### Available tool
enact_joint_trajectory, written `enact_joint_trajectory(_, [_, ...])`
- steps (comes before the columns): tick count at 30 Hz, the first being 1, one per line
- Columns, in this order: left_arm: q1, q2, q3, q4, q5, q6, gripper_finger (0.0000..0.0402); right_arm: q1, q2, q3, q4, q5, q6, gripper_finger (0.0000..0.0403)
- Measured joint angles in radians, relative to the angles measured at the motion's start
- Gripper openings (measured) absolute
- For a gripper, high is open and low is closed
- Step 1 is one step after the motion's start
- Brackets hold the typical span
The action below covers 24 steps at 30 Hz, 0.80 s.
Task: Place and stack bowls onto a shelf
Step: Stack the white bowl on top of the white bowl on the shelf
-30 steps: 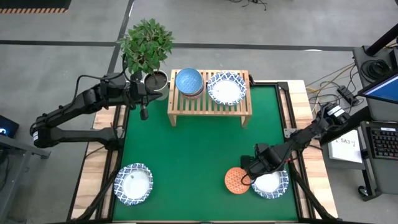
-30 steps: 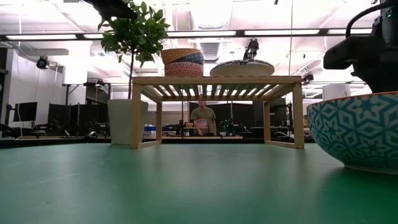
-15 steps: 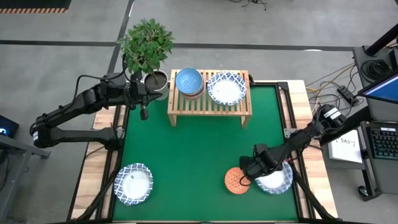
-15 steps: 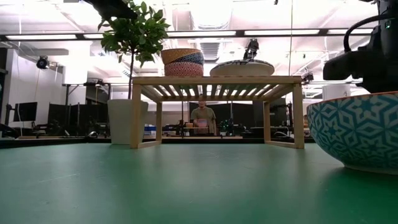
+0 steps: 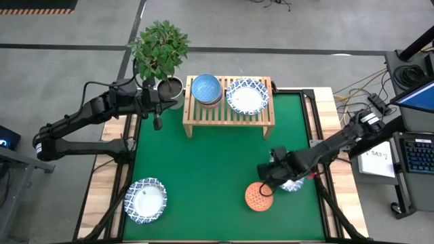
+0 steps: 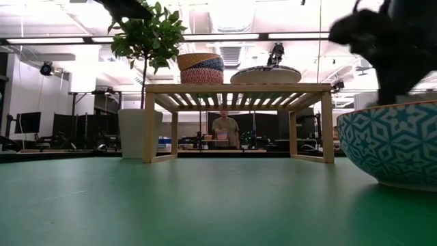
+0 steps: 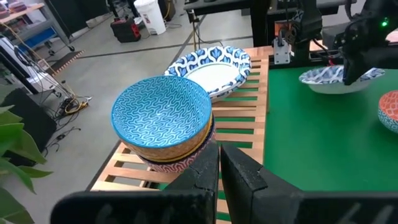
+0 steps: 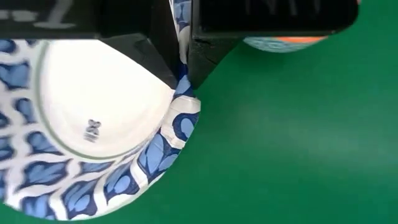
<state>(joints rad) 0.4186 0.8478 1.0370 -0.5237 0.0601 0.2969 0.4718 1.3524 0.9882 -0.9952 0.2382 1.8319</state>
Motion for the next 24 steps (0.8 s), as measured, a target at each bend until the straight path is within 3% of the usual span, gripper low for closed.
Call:
enact_joint_trajectory(15, [0.0,0.0,-0.002,0.007,0.0,0.0,0.0,-0.067,-0.145,0.087,0.028,0.188,-0.404,0.0012])
enact_joint_trajectory(24, [0.0,0.002,-0.014,0.012,0.0,0.008,0.0,-0.072,-0.166,0.087,0.353,0.231,-0.87,0.0012])
